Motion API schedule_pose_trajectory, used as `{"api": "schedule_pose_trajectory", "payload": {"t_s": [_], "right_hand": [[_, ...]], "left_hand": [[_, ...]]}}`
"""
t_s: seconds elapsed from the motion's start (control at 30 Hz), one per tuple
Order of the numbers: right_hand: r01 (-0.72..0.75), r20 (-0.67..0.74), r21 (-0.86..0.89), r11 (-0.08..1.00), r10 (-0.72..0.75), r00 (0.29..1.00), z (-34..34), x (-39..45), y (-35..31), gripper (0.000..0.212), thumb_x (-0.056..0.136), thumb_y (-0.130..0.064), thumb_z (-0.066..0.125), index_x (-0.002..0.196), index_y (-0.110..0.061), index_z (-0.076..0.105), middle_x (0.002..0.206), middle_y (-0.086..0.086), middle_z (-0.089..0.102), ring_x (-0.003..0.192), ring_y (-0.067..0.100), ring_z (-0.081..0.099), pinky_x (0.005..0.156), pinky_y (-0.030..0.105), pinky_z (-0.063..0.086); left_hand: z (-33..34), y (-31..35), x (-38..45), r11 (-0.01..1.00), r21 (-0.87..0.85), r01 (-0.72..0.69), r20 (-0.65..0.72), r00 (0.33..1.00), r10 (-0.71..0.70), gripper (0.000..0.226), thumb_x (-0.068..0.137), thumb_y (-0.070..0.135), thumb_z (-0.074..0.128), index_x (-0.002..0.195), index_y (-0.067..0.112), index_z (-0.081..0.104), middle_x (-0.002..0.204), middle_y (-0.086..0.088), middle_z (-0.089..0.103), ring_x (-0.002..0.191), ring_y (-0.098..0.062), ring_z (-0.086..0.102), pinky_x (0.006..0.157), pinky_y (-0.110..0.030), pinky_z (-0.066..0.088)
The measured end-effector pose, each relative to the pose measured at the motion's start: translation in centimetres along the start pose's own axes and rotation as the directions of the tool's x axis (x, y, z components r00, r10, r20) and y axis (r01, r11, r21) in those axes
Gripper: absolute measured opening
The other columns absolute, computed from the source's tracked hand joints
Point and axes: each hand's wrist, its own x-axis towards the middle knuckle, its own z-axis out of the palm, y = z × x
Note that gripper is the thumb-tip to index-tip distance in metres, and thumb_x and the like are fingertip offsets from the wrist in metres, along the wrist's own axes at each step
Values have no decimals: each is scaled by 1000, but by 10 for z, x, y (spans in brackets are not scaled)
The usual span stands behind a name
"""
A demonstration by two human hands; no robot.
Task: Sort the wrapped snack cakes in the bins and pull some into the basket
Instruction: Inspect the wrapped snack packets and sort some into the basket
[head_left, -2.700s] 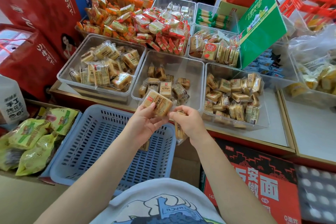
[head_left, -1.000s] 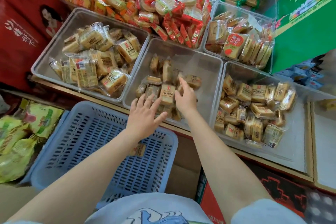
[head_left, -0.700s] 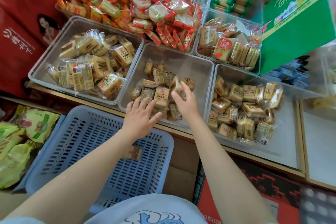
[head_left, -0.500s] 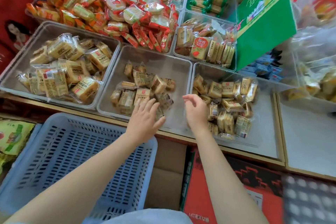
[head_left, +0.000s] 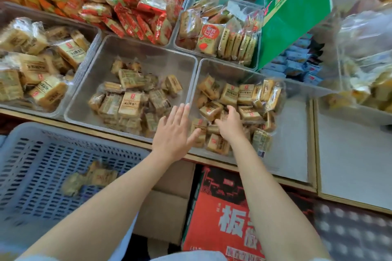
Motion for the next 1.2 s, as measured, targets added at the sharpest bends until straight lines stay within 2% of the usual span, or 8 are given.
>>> {"api": "schedule_pose_trajectory", "payload": {"t_s": [0.2,0.33,0.6,0.7,0.8,0.93,1.07,1.2], "right_hand": [[19,-126,47,999,-13,992,2,12,8,7,98,-13,63,102,-11,68,106,3,66,97,20,60,74,28,45],[96,-133,214,972,-68,989,-11,-5,10,9,93,-15,69,86,-12,74,85,-7,68,81,9,60,73,24,50],[199,-130,514,834,-154,979,-44,-38,-10,7,95,-22,71,89,-24,75,88,-6,76,88,9,70,75,23,56],[150,-25,575,805,-165,986,-39,-42,-20,8,95,-22,72,91,-17,78,87,2,77,85,15,73,76,30,62],[24,46,662,749,-73,996,-28,-36,-19,16,98,-22,68,95,-9,77,93,11,78,89,23,75,74,33,63],[-67,15,572,818,72,997,-15,-9,0,25,99,-30,66,119,-15,69,115,3,72,103,17,68,91,35,60],[-179,70,548,817,169,983,-4,16,1,53,98,-28,67,144,-11,48,130,8,61,112,22,65,72,24,58],[-209,34,459,863,218,975,16,35,-5,49,87,-35,75,124,-23,45,132,12,56,109,29,65,92,44,59]], "left_hand": [[3,-1,1,1000,-3,12,-12,1000,-12,88,91,73,-2,163,24,-12,173,2,-3,159,-16,-3,124,-46,20],[1,0,0,1000,-24,14,-3,1000,-14,87,93,75,4,163,26,-13,173,3,-4,159,-15,-4,124,-46,20],[-15,14,5,969,-225,-105,-115,990,80,112,76,90,39,164,25,14,172,2,4,159,-16,-1,127,-43,11],[-16,34,9,915,-339,-219,-226,963,147,95,76,77,55,154,27,40,164,3,34,155,-20,23,121,-39,18],[-13,30,19,922,-331,-200,-369,927,69,52,86,55,61,124,19,65,114,2,71,112,-26,64,98,-37,35],[-7,21,22,937,-275,-216,-530,847,39,41,93,44,64,120,14,68,101,2,71,96,-19,56,87,-36,42],[-9,30,23,760,-647,-58,-423,857,-295,32,97,36,66,118,13,61,100,11,58,97,-12,50,80,-29,45],[-1,32,23,811,-586,6,-426,849,-314,46,92,47,60,113,6,56,100,6,49,91,-3,37,67,-11,35]]}}
